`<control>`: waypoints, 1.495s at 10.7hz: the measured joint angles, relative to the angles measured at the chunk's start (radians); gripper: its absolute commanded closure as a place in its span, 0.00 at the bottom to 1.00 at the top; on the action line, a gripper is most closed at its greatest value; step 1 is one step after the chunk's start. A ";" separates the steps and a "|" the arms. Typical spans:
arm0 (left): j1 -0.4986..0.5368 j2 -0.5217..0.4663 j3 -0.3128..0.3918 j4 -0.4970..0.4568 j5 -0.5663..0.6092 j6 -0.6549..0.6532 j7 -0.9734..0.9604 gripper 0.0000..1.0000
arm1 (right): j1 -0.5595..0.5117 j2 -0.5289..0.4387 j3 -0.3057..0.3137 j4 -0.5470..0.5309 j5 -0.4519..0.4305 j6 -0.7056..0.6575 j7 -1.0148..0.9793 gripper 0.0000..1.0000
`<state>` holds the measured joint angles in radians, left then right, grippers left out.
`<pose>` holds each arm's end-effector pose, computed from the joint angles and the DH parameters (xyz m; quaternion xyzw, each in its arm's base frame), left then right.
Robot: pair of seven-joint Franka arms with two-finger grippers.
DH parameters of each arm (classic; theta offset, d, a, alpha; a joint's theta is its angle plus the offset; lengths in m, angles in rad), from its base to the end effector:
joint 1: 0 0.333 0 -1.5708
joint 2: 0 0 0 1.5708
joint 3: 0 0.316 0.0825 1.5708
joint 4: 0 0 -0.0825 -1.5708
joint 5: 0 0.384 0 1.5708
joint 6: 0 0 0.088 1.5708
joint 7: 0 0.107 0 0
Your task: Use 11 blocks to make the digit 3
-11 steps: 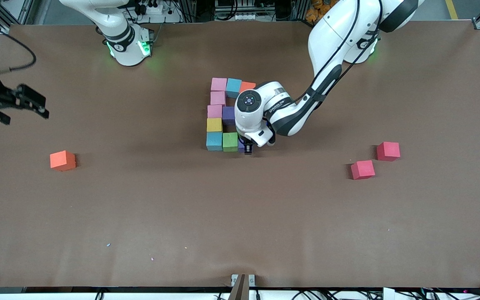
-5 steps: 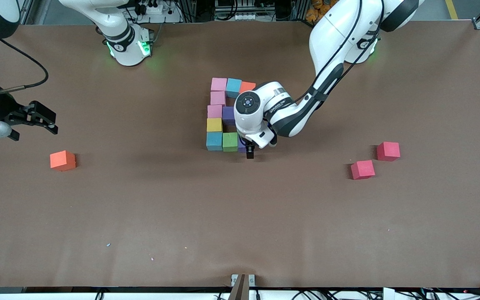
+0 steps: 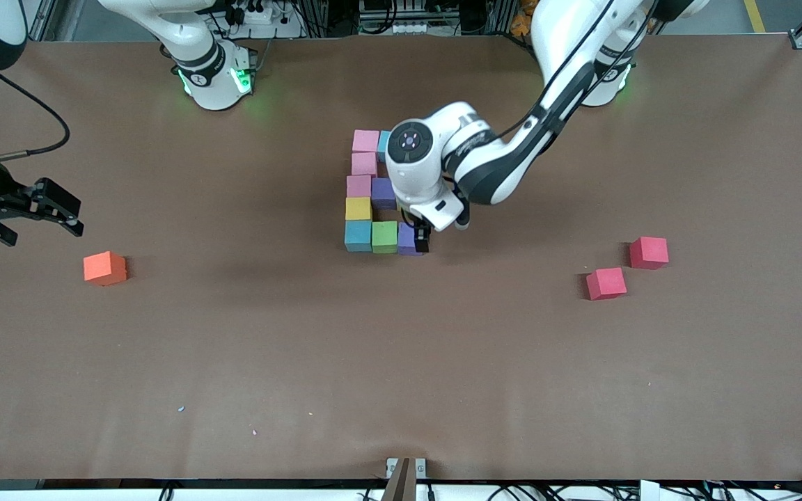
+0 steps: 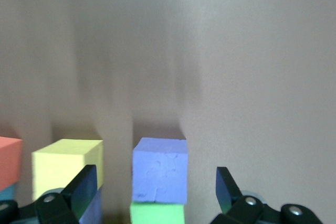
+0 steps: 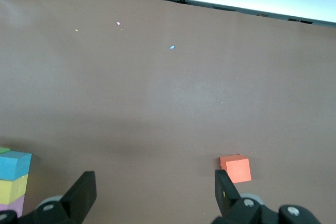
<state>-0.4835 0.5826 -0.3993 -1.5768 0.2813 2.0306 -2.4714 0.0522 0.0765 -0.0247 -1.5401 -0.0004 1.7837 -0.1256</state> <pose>0.4741 -0.4929 0.3136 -0.7297 -0.6826 -0.0184 0.0366 0.5981 0.0170 0.6157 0.9936 0.0763 0.0833 0.0052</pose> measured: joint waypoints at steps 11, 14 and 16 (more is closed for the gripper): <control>0.509 -0.403 0.004 0.030 -0.104 -0.407 0.876 0.00 | -0.059 -0.022 -0.003 0.015 -0.001 -0.105 0.004 0.00; 0.551 -0.497 0.060 0.027 -0.167 -0.511 1.168 0.00 | -0.087 -0.055 -0.008 0.015 -0.001 -0.143 0.003 0.00; 0.496 -0.544 0.157 0.021 -0.187 -0.523 1.393 0.00 | -0.089 -0.056 -0.008 0.015 -0.001 -0.157 0.003 0.00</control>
<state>0.0121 0.0384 -0.2419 -1.5557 0.0948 1.5075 -1.0782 -0.0372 0.0205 -0.0323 -1.5252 -0.0010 1.6264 -0.1229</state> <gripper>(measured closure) 0.000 0.000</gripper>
